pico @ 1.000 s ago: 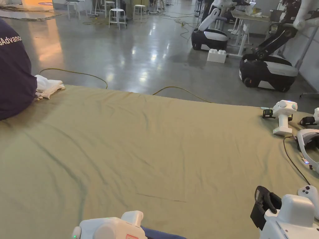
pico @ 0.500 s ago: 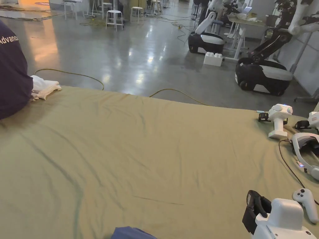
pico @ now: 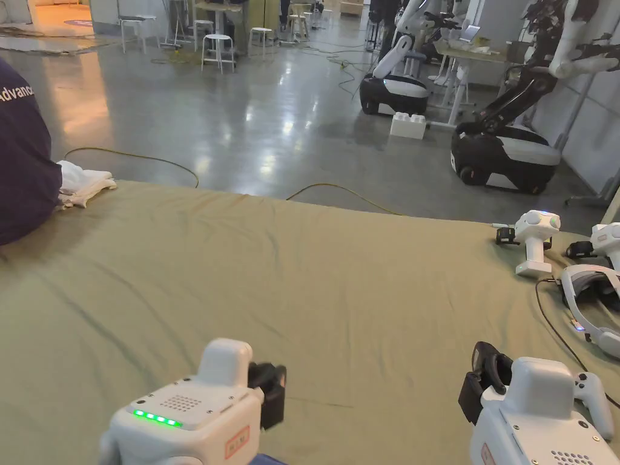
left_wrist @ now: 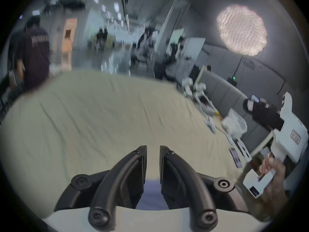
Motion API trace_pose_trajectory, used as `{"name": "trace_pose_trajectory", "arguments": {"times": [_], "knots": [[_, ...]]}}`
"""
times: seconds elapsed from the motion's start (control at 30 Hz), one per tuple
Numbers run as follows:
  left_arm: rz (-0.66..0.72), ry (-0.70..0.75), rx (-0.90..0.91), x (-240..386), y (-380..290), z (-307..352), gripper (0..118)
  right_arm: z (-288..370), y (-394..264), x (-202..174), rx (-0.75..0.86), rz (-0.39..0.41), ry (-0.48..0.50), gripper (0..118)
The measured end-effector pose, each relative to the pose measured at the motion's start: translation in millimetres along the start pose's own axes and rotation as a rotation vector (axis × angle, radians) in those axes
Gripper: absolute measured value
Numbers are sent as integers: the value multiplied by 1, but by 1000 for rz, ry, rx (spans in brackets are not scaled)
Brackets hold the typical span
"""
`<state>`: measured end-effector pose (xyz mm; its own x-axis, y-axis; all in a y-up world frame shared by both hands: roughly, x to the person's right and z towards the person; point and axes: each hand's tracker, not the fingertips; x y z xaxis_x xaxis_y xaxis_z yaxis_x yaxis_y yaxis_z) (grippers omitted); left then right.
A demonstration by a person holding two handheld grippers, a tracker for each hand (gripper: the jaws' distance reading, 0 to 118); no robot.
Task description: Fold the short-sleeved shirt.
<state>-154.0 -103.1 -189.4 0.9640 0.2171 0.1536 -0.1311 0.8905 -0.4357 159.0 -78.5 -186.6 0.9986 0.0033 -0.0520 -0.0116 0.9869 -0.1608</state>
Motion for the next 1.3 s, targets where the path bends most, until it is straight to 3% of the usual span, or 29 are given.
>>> {"name": "trace_pose_trajectory", "arguments": {"times": [0.17, 0.3, 0.53, 0.67, 0.83, 0.97, 1.2, 1.3], "knots": [[-122, 193, 284, -1, 30, 25, 19, -1, 16, -13, 70, 12, -30, 0], [-161, 333, 302, -10, 41, 25, 19, -5, 26, -19, 101, 28, -55, 0], [-107, 375, 295, -36, 37, 28, 19, -6, 27, -21, 100, 34, -54, 0], [-95, 364, 261, -49, 29, 36, 19, 6, 4, -36, 7, 23, 14, 0], [-26, 327, 166, -70, 2, 45, 19, 28, -67, -81, -208, 93, 156, 0], [12, 323, 88, -86, -27, 53, 19, 37, -126, -108, -349, 130, 214, 0], [191, 222, -87, -119, -76, 59, 19, 18, -198, -120, -482, 153, 87, 0], [243, 142, -186, -132, -89, 53, 19, 7, -212, -115, -550, 154, 84, 0]]}}
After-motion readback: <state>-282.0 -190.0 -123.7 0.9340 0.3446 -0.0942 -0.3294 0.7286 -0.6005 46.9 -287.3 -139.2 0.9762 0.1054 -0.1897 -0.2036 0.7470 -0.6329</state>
